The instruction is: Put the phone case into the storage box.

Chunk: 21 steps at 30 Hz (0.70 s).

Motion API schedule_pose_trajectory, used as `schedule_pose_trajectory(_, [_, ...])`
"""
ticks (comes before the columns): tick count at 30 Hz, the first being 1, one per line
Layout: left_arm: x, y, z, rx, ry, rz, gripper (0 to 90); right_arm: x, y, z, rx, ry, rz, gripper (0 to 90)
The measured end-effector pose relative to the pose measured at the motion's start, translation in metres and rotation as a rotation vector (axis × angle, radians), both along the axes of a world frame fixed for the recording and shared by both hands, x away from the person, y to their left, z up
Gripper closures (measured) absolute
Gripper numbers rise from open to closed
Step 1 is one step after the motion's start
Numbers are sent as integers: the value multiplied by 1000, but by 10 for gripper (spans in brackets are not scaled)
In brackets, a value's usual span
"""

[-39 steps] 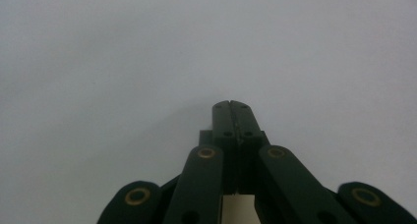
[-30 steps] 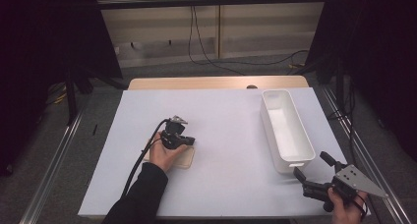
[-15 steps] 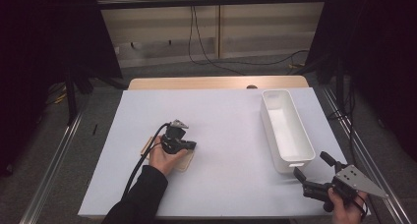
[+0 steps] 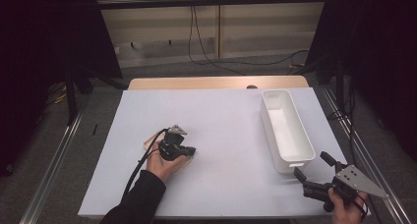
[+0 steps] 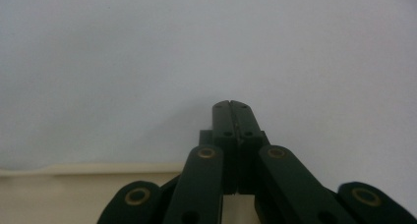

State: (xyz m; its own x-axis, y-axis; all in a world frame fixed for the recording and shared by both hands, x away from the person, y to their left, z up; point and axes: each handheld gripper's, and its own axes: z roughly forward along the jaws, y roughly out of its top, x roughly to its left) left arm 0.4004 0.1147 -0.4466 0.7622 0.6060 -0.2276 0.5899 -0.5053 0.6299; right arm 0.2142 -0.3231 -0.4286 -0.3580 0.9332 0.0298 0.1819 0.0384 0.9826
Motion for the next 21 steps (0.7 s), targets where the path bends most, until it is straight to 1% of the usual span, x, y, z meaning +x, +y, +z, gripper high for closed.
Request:
schedule_pose_trajectory(2, [-2, 1, 0, 0, 2, -3, 900, 0, 0, 0, 0, 0, 0, 0])
schedule_pose_trajectory(4, [-3, 3, -1, -19, 6, 5, 900, 0, 0, 0, -2, 0, 3, 0])
schedule_pose_trajectory(5, [-4, 3, -1, -11, 0, -5, 900, 0, 1, 0, -1, 0, 3, 0])
schedule_pose_trajectory(6, [-5, 3, -1, -8, -2, 0, 900, 0, 1, 0, 0, 0, 4, 0])
schedule_pose_trajectory(14, [-13, 9, -1, -14, 6, -6, 900, -1, 0, 0, 0, -1, 4, 0])
schedule_pose_trajectory(17, [-17, 12, -1, -18, 10, -7, 900, -1, 0, 0, 2, 0, 3, 0])
schedule_pose_trajectory(21, [-21, 18, -1, -34, 25, -9, 900, -1, 1, 0, -2, 0, 5, 0])
